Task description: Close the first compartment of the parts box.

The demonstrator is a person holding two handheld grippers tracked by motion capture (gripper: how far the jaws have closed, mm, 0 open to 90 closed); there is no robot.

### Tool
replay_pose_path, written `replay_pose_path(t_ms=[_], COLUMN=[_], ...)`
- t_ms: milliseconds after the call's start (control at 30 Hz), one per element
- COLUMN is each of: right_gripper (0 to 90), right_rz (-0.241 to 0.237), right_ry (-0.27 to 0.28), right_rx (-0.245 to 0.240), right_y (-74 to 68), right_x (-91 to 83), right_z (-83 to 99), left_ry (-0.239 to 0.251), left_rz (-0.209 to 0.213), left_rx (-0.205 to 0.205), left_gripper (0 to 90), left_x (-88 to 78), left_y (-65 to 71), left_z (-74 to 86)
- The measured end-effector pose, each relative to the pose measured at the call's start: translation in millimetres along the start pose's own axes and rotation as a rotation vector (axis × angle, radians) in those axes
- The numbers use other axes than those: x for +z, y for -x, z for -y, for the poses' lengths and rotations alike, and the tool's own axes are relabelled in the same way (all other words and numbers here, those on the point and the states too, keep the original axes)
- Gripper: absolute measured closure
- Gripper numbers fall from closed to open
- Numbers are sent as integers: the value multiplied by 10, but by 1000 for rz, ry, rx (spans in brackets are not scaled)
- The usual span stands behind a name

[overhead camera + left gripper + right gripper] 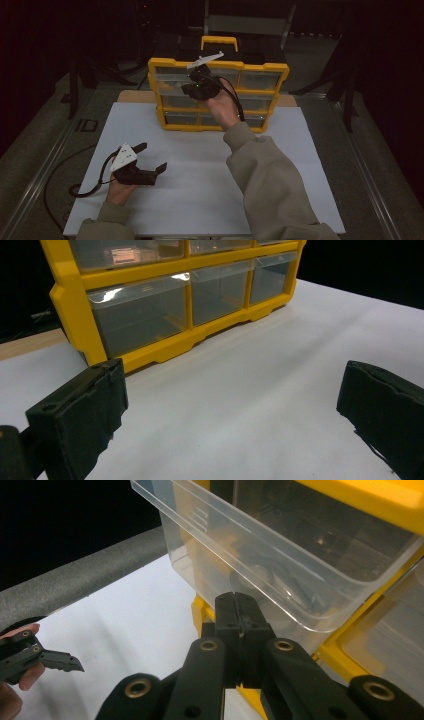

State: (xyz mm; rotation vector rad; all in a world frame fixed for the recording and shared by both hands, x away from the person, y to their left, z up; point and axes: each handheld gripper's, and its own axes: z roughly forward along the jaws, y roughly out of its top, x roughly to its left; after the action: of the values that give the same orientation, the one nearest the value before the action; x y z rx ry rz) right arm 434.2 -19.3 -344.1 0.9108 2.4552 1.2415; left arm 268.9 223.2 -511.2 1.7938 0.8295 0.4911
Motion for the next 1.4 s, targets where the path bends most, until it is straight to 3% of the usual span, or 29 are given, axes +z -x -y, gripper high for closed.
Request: replay_pose_path(t_ms=[1400], right_gripper=[900], right_rz=[80], right_ry=[55], right_rx=[80], right_y=[181], right_x=[16], right_z=[-3], left_ry=[-1], left_rz=[0], left_rx=[0], left_gripper=[8], left_x=[-6], left_y=[3], left_z=[1])
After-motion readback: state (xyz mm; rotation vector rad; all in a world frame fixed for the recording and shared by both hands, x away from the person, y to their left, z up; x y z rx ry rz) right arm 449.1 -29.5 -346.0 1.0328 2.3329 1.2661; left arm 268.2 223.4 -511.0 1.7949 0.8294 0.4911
